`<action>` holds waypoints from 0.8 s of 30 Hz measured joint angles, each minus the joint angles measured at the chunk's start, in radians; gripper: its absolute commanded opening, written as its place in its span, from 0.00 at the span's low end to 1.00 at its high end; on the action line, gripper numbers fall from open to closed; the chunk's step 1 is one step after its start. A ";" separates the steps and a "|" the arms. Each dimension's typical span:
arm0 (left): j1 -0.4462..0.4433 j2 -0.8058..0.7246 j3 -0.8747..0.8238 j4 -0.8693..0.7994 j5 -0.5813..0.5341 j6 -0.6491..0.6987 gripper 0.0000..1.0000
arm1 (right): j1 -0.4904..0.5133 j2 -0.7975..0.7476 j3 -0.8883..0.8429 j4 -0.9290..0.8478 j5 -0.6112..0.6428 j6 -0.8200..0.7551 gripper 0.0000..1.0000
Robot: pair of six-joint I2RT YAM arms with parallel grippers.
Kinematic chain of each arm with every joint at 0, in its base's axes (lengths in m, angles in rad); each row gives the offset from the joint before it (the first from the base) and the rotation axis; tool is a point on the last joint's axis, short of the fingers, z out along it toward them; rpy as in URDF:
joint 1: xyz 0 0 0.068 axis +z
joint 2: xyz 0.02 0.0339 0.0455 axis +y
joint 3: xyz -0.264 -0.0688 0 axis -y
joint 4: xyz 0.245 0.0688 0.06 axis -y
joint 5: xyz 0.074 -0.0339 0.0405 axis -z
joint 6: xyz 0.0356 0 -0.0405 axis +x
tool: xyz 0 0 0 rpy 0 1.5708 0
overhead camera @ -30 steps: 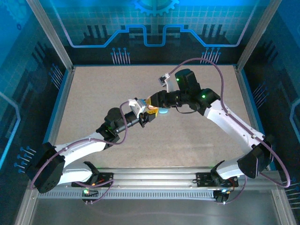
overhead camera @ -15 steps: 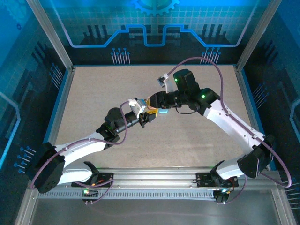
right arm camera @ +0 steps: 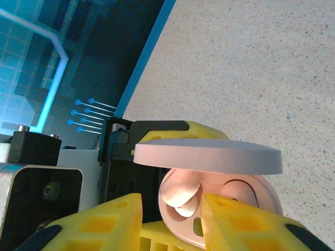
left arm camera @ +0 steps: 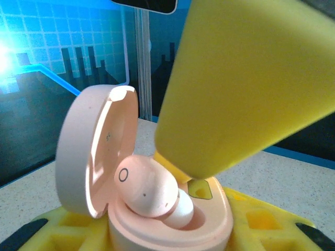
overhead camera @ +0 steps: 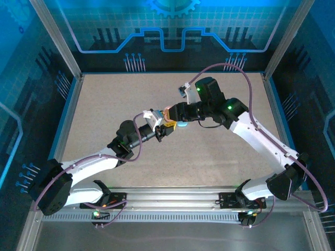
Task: Insert wireless bluetooth earbuds into charging case
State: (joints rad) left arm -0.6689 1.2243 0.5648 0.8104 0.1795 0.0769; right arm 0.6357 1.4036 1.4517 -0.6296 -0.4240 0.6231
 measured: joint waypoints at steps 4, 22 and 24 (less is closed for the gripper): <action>0.000 0.000 0.000 0.004 0.000 0.000 0.40 | 0.000 0.000 0.002 -0.002 -0.011 0.000 0.35; 0.000 0.000 0.000 0.011 0.000 0.000 0.40 | 0.000 0.010 0.033 -0.041 -0.055 -0.023 0.35; 0.000 0.000 0.000 0.011 0.000 0.000 0.40 | 0.000 0.010 0.045 -0.056 -0.047 -0.030 0.35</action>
State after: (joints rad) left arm -0.6689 1.2240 0.5648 0.8215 0.1795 0.0769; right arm 0.6353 1.4139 1.4967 -0.6853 -0.4706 0.5930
